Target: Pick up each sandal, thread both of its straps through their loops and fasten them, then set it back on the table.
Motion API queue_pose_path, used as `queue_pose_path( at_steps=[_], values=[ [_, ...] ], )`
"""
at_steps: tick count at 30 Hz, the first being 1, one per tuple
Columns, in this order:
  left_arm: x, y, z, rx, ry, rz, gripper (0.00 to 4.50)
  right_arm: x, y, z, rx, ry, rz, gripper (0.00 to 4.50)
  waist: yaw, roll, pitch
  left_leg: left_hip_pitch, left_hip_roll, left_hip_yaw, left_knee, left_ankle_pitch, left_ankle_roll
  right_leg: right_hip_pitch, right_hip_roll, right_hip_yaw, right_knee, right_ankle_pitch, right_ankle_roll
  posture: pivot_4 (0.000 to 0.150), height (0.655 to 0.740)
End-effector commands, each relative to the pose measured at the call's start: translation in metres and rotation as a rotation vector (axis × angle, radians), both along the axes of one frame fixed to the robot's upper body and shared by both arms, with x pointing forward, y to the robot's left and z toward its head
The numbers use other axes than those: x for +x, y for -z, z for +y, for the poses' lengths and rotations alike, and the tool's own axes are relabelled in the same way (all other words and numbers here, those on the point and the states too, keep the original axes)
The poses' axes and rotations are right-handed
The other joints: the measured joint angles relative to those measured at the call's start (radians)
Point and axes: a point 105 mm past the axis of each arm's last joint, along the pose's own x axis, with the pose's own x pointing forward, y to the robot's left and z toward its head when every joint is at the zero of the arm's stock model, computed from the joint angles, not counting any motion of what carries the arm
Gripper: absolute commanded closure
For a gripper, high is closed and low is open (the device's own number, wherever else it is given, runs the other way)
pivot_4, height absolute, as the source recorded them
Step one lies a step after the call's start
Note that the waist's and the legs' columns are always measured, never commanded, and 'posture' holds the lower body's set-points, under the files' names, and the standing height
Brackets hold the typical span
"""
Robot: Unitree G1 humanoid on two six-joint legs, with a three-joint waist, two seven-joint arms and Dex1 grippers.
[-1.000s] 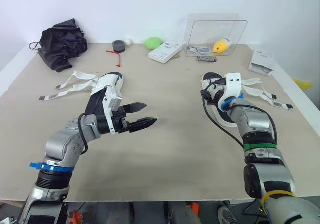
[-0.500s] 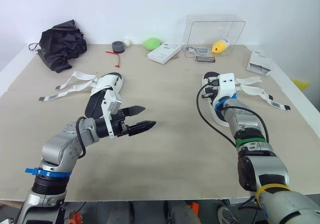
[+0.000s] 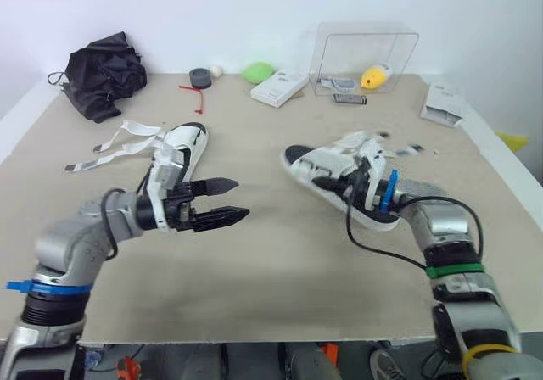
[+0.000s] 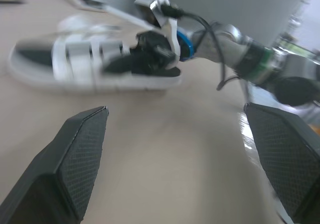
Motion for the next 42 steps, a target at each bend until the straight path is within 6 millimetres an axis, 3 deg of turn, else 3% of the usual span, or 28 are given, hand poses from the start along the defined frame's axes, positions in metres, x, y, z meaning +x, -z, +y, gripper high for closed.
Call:
queue_pose_path(
  at_steps=[1, 5, 9, 14, 18, 25, 34, 38, 42],
  values=[
    [-0.004, -0.026, 0.009, 0.041, 0.046, -0.158, 0.0, -0.04, 0.012, 0.015, -0.175, -0.301, 0.014, 4.46, 0.001, -0.001, 0.001, 0.0, 0.0, 0.0, 0.0, 0.0, 0.0, 0.0, 0.0, -0.001, 0.0, -0.001, 0.001, 0.15, 0.74],
    [0.002, -0.04, 0.012, 0.056, 0.032, -0.245, 0.0, -0.062, 0.018, 0.027, -0.238, -0.461, 0.021, 4.46, 0.002, -0.001, 0.0, 0.001, 0.0, 0.0, 0.002, 0.0, 0.0, 0.002, 0.0, -0.002, 0.0, -0.003, 0.004, 0.15, 0.74],
    [0.0, -0.015, 0.019, 0.191, 0.034, -0.266, 0.0, -0.08, 0.016, 0.037, -0.227, -0.575, 0.045, 4.46, -0.001, -0.001, 0.0, 0.002, 0.001, 0.0, 0.001, 0.0, 0.0, 0.001, 0.002, -0.002, 0.0, -0.004, 0.002, 0.15, 0.74],
    [0.003, 0.011, 0.031, 0.244, -0.013, -0.224, 0.0, -0.07, 0.03, 0.035, -0.281, -0.54, 0.033, 4.46, 0.003, -0.002, 0.001, 0.001, 0.002, -0.002, 0.0, 0.0, -0.001, 0.001, 0.001, -0.005, 0.0, -0.004, -0.005, 0.15, 0.74],
    [0.012, 0.021, 0.039, 0.212, -0.086, -0.202, 0.0, -0.062, 0.035, 0.034, -0.255, -0.492, 0.052, 4.46, 0.002, -0.002, 0.001, 0.002, 0.002, -0.002, 0.001, 0.0, -0.001, 0.002, 0.001, -0.007, 0.0, -0.004, -0.004, 0.15, 0.74],
    [0.014, 0.017, 0.032, 0.147, -0.077, -0.196, 0.0, -0.054, 0.045, 0.028, -0.267, -0.434, 0.044, 4.46, 0.001, -0.003, 0.001, 0.008, 0.009, 0.0, 0.002, 0.001, 0.0, 0.004, 0.007, -0.008, 0.001, 0.001, -0.009, 0.15, 0.74],
    [0.024, 0.045, 0.019, 0.323, -0.05, -0.28, 0.0, -0.053, 0.046, 0.027, -0.256, -0.413, 0.041, 4.46, 0.005, -0.003, 0.001, 0.01, 0.015, 0.004, 0.002, 0.004, -0.001, 0.004, 0.014, -0.006, 0.001, 0.004, -0.013, 0.15, 0.74],
    [0.026, 0.045, 0.012, 0.253, -0.042, -0.235, 1.15, -0.052, 0.045, 0.029, -0.251, -0.406, 0.034, 4.5, 0.004, -0.004, 0.0, 0.01, 0.016, 0.006, 0.002, 0.004, -0.001, 0.004, 0.014, -0.005, 0.001, 0.005, -0.012, 0.15, 0.74],
    [0.015, 0.064, 0.004, 0.305, 0.037, -0.184, 3.01, -0.053, 0.044, 0.032, -0.244, -0.411, 0.031, 4.5, 0.003, -0.004, 0.0, 0.011, 0.016, 0.009, 0.001, 0.004, -0.001, 0.003, 0.014, -0.003, 0.001, 0.006, -0.013, 0.15, 0.74]
  ],
)
